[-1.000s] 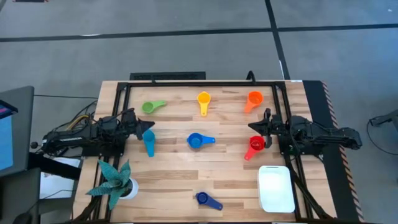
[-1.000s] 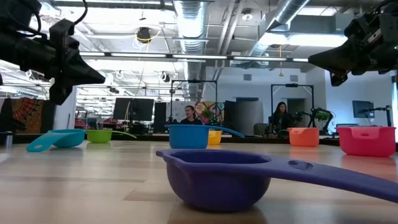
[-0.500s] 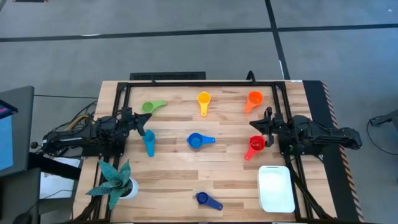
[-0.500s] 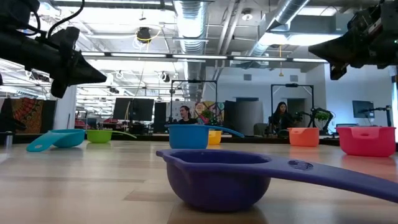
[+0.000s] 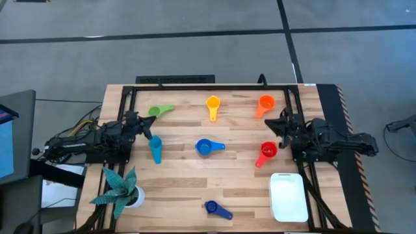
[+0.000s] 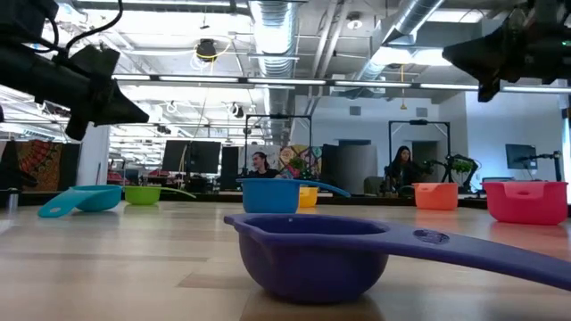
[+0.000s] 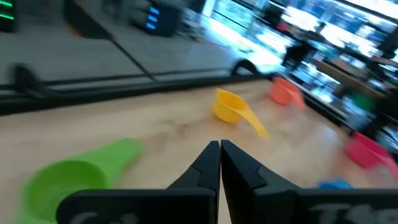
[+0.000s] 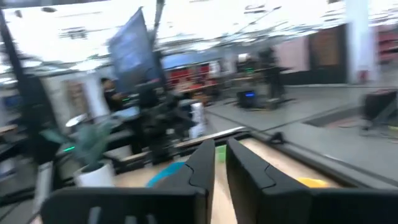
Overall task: Nest measuring cups in basket
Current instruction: Stack the red measuring cup on the orange measuring cup
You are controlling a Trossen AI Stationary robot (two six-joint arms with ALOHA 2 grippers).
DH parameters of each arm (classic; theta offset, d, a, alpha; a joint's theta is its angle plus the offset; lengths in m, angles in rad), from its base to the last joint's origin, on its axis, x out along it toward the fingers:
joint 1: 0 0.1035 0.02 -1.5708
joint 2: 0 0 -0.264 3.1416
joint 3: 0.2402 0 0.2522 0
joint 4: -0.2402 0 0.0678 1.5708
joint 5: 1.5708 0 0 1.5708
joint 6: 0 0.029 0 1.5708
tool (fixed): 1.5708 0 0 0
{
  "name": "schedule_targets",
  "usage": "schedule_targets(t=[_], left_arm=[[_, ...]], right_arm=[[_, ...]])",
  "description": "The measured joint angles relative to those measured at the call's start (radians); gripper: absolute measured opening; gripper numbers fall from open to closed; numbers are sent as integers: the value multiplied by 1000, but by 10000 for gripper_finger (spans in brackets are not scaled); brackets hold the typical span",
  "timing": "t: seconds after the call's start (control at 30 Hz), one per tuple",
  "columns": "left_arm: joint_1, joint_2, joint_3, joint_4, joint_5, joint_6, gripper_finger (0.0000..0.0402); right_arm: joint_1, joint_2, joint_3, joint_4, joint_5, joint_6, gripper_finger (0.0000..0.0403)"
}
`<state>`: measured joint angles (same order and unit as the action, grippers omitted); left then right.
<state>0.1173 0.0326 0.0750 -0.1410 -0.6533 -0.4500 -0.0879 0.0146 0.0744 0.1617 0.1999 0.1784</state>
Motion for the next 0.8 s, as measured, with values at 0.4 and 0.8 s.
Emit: schedule_targets(t=[0.4,0.8], left_arm=[[0,0,0,62,-204,122,0],[0,0,0,110,-329,176,0]], right_arm=[[-95,245,60,-61,483,108,186],[-366,570,251,-350,504,315,162]])
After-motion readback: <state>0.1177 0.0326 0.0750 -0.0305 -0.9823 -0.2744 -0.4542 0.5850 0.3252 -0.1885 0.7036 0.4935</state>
